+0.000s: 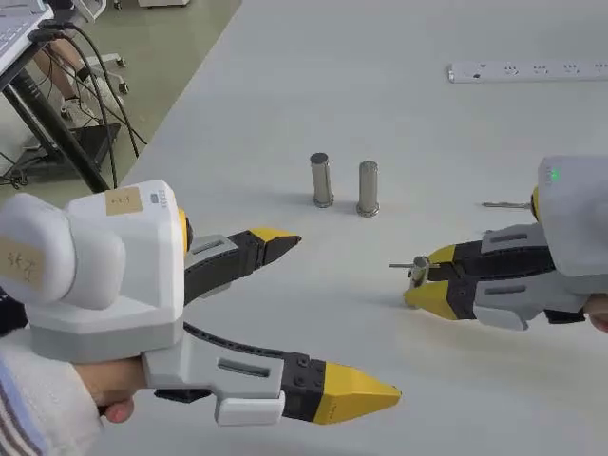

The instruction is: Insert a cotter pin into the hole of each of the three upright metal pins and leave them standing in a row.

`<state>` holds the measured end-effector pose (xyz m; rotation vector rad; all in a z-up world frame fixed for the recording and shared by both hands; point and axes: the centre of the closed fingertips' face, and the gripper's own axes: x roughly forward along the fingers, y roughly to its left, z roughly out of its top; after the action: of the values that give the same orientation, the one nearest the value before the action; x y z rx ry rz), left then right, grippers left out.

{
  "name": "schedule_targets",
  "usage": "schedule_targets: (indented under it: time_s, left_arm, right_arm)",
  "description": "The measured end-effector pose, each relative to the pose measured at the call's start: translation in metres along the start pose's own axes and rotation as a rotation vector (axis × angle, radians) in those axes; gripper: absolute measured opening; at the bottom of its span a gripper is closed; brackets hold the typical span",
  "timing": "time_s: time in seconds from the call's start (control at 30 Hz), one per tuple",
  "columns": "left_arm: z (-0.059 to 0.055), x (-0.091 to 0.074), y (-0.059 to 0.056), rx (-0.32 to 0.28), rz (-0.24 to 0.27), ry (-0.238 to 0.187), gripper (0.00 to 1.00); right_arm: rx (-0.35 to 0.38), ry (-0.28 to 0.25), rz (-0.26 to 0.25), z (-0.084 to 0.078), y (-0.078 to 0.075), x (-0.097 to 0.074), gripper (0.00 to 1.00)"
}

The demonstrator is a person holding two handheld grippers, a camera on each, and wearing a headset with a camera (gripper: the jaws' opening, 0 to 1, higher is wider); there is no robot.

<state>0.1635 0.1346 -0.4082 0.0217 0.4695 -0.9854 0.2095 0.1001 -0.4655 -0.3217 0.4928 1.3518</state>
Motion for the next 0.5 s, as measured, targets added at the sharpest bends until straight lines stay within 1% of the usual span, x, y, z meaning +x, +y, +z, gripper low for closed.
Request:
schedule_targets:
  time_s: [0.07,0.23,0.3,0.4,0.5]
  left_arm:
    - [-0.0009,-0.0004,0.0045,0.011,0.023,0.005,0.99]
    - [-0.0013,-0.0013,0.0054,0.009,0.027,0.006,0.99]
    - [-0.0016,-0.0017,0.0087,0.008,0.047,0.006,0.99]
    - [-0.002,-0.0022,0.0093,0.011,0.047,0.008,0.99]
    - [-0.001,-0.0029,0.01,0.012,0.05,0.004,0.99]
  right_arm:
    - [-0.006,0.0,-0.003,-0.0001,-0.0006,0.0003,0.05]
    - [-0.01,-0.004,-0.001,-0.0004,-0.0014,0.0008,0.05]
    - [-0.017,-0.004,0.001,-0.0002,-0.0001,0.0012,0.05]
    - [-0.034,0.0,0.001,0.0004,0.0018,0.0019,0.04]
    - [-0.049,0.005,-0.019,0.0014,0.0007,0.0029,0.04]
